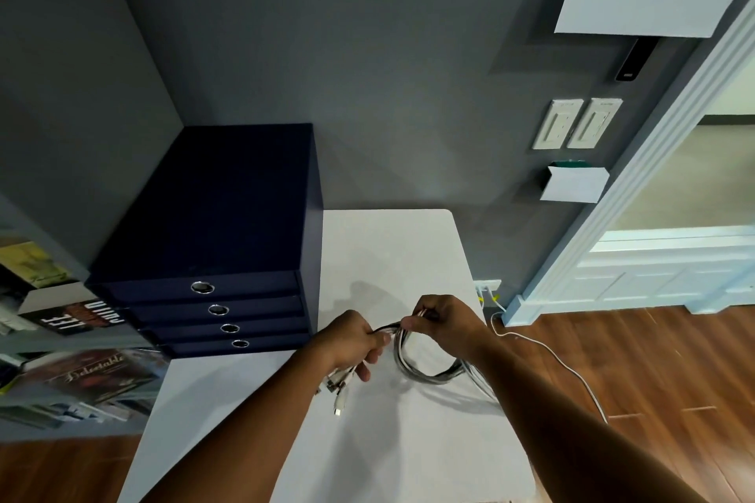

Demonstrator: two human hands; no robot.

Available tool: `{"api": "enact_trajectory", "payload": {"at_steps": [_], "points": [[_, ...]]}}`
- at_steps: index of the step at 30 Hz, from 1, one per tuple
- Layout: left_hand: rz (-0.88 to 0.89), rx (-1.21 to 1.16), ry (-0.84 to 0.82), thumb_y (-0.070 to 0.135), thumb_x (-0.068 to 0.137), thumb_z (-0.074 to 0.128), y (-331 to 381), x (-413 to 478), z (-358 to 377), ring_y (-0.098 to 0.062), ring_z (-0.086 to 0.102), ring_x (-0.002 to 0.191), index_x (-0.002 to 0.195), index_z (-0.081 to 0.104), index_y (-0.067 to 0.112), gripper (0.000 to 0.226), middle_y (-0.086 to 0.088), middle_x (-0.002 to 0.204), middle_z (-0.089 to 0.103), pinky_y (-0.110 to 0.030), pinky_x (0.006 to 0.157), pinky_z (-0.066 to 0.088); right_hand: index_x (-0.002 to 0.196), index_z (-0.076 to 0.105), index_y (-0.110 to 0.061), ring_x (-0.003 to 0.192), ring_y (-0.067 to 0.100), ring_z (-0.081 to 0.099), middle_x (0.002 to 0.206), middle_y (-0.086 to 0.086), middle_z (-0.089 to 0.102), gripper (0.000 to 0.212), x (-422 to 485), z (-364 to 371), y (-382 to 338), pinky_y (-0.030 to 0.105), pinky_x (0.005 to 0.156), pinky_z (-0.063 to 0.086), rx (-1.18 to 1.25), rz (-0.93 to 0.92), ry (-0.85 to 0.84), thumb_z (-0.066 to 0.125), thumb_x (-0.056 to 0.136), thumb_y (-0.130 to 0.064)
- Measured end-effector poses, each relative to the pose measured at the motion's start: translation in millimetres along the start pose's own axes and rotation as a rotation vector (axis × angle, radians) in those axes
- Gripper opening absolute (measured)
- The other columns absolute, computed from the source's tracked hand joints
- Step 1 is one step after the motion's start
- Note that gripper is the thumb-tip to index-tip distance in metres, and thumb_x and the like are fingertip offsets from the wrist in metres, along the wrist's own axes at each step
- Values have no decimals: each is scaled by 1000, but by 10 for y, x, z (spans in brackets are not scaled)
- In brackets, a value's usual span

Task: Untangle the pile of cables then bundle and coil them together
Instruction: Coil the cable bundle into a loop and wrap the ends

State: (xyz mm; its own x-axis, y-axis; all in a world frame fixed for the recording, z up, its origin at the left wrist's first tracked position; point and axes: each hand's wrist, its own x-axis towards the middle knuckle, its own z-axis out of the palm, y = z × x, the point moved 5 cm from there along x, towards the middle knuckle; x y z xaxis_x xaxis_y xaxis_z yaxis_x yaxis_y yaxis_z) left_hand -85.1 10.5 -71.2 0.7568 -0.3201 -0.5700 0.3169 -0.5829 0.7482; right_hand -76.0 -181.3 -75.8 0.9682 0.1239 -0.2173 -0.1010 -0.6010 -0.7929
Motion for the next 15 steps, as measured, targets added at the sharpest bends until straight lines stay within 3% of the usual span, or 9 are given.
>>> {"api": "enact_trajectory", "payload": {"at_steps": [2,6,9,13,15], "points": [[-36,-69,-24,31,99,60,-12,-3,5,-21,62,52,87,66,3,30,-4,70,57,-31,60,51,73,64,-23,55,14,50,65,4,62,29,-6,-39,-31,33,58,42,-69,-23,35,75,79,-48],[-99,-670,-108,10,103,50,-7,-62,101,-24,61,62,96,66,-7,24,-13,75,62,-45,71,58,78,65,-23,70,15,60,73,-4,64,30,-62,-178,-137,35,66,48,-275,-89,216,71,82,-52],[-89,-925,-4,3,102,48,51,-58,239,-25,69,70,92,67,-7,23,-18,81,68,-46,77,57,86,67,-23,77,17,63,86,-7,65,29,-114,-230,-209,30,66,47,-359,-115,416,69,84,-53],[-50,-1008,110,6,102,50,112,-59,389,-34,72,76,96,67,-8,23,-25,89,73,-36,61,57,89,67,-21,79,22,64,89,-6,67,32,-125,-231,-257,34,67,50,-275,-91,539,67,86,-53],[-25,-921,137,15,101,55,105,-72,421,-33,67,67,93,69,-8,28,-26,84,71,-35,57,54,84,66,-21,76,20,62,82,-7,66,32,-112,-257,-259,33,66,49,-198,-44,533,67,86,-53]]}}
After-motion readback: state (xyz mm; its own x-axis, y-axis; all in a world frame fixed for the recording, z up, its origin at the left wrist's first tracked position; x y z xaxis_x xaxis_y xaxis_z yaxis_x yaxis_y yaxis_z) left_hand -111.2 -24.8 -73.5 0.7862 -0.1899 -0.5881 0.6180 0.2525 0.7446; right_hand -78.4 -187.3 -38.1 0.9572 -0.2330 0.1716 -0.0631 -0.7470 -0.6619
